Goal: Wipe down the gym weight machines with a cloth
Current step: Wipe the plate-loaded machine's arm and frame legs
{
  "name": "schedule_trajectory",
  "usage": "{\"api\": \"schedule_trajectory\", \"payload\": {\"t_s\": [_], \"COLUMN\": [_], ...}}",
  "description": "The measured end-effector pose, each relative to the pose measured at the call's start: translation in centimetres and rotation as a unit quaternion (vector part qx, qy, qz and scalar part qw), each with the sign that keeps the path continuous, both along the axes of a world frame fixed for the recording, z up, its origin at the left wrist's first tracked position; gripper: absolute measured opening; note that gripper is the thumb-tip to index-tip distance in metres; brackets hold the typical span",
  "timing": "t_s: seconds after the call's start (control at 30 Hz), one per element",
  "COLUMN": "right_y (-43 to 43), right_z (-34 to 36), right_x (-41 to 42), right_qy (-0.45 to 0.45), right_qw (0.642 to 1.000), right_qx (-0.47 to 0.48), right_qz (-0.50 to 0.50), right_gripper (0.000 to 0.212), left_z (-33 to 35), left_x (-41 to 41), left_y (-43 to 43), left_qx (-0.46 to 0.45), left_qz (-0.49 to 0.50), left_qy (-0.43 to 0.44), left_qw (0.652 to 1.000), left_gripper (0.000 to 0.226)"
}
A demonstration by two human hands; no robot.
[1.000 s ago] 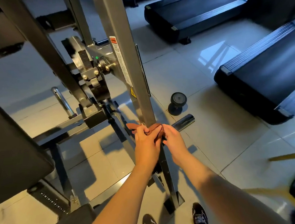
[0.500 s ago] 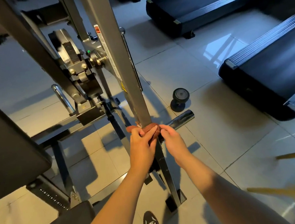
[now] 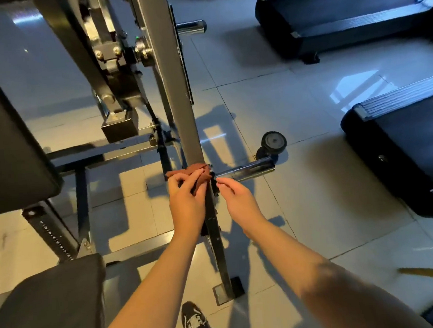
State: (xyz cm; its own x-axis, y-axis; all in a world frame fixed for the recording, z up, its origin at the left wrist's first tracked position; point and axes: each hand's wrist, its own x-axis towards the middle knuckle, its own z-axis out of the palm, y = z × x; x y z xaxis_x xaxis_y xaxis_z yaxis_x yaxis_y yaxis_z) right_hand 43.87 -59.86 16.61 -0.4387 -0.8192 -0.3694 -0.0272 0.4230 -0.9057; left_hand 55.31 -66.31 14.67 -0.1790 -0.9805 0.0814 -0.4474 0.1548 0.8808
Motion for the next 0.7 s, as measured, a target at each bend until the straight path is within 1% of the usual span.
{"api": "schedule_trajectory", "payload": {"t_s": [0.07, 0.17, 0.27, 0.33, 0.43, 0.53, 0.63, 0.7], "right_y": [-0.5, -1.0, -1.3, -1.2, -2.0, -3.2, -4.1, -4.7], "right_z": [-0.3, -0.9, -1.5, -1.3, -1.6, -2.5, -4.0, -5.1], "right_x": [-0.3, -0.7, -0.9, -0.8, -1.6, -3.3, -5.0, -6.0], "right_qy": [0.012, 0.040, 0.063, 0.071, 0.106, 0.138, 0.174, 0.193], "right_qw": [0.999, 0.997, 0.995, 0.994, 0.988, 0.978, 0.954, 0.929], "right_qx": [0.007, 0.015, 0.019, 0.009, -0.025, -0.047, -0.057, -0.079], "right_qz": [0.029, 0.060, 0.079, 0.087, 0.112, 0.148, 0.238, 0.306], "right_gripper": [0.032, 0.032, 0.032, 0.029, 0.029, 0.030, 0.024, 0.023], "left_z": [-2.0, -4.8, -5.4, -4.4, -2.4, -1.2, -3.5, -6.1], "left_x": [-0.2, 0.3, 0.4, 0.0, -1.8, -4.4, -5.9, -6.8], "left_y": [1.0, 2.5, 2.9, 2.8, 2.0, 1.8, 2.8, 4.1], "left_qx": [0.037, 0.084, 0.103, 0.082, 0.033, 0.002, 0.020, 0.064], "left_qz": [0.004, 0.007, 0.021, 0.046, 0.107, 0.176, 0.237, 0.300], "left_qy": [-0.015, 0.012, 0.026, 0.044, 0.080, 0.106, 0.117, 0.144], "left_qw": [0.999, 0.996, 0.994, 0.995, 0.990, 0.979, 0.964, 0.941], "left_gripper": [0.026, 0.026, 0.022, 0.023, 0.021, 0.009, 0.011, 0.014]}}
